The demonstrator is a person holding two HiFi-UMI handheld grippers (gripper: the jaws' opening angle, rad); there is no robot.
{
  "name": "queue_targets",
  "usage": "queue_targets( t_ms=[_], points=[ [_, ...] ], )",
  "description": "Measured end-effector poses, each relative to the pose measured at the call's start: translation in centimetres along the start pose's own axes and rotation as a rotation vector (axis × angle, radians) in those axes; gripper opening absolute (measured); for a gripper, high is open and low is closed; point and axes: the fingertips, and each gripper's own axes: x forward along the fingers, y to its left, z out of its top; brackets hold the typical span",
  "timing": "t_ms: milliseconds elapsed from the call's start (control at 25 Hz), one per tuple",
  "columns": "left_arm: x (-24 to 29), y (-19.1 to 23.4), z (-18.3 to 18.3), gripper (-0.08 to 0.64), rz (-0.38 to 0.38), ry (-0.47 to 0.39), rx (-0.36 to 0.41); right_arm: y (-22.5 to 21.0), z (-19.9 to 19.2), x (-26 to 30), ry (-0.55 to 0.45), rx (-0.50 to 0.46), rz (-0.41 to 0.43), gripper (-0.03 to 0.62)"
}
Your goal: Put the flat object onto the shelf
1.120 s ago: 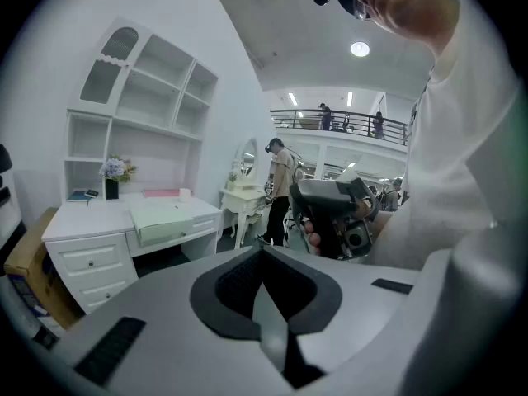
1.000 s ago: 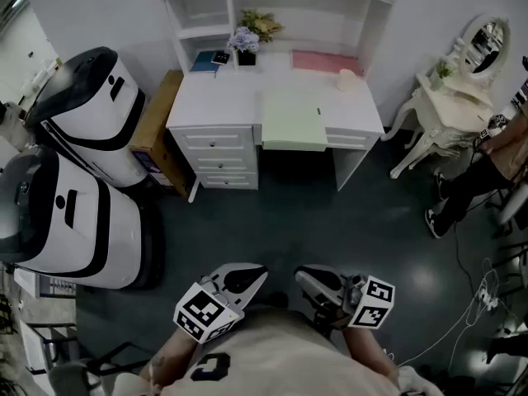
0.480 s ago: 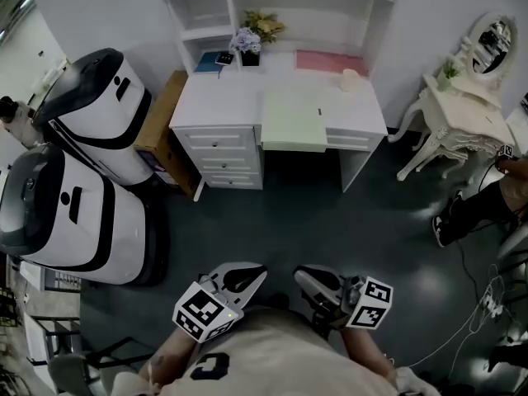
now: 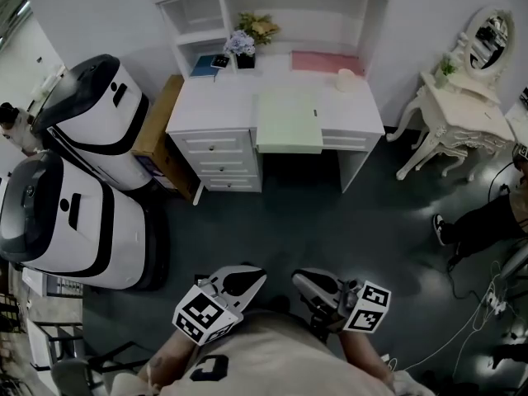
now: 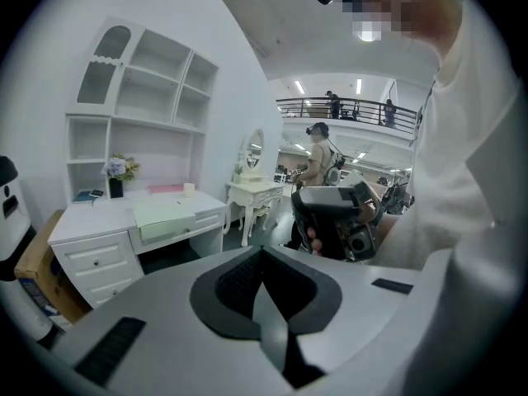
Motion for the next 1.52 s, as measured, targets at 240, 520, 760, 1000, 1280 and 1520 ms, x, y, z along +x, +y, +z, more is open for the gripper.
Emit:
queue_targets(
  t_ms=[240, 520, 760, 1000, 1280, 1520],
  points=[
    [0.8, 0.9, 0.1, 0.014, -0.034, -0.016, -0.001, -1.1, 0.5, 0.0, -0.019, -0.002, -0.054, 0.025],
    [1.6, 3.4, 0.6, 0.014, -0.068, -0.037, -0.015, -2.9, 1.2, 1.3, -0.018, -0.002, -0.124, 0.025],
    [1.6, 7.1, 1.4, 0.014, -0.068, -0.062, -0.027, -5.0, 2.4, 4.0, -0.017, 0.006, -0.169, 0.025],
    [1.1, 11.2, 2.2, 0.014, -0.07, -0.087, -0.058, -6.4, 3.5, 7.6, 0.012, 0.013, -0.187, 0.025],
    [1.0, 15.6, 3.4, 0.014, -0.097, -0.111, -0.056, -7.6, 4.9, 10.6, 0.027, -0.009, -0.244, 0.025],
    [0.8, 18.5, 4.0, 0.014, -0.112, -0.133, -0.07, -8.5, 5.5, 12.5, 0.037, -0.018, -0.291, 0.025]
  ],
)
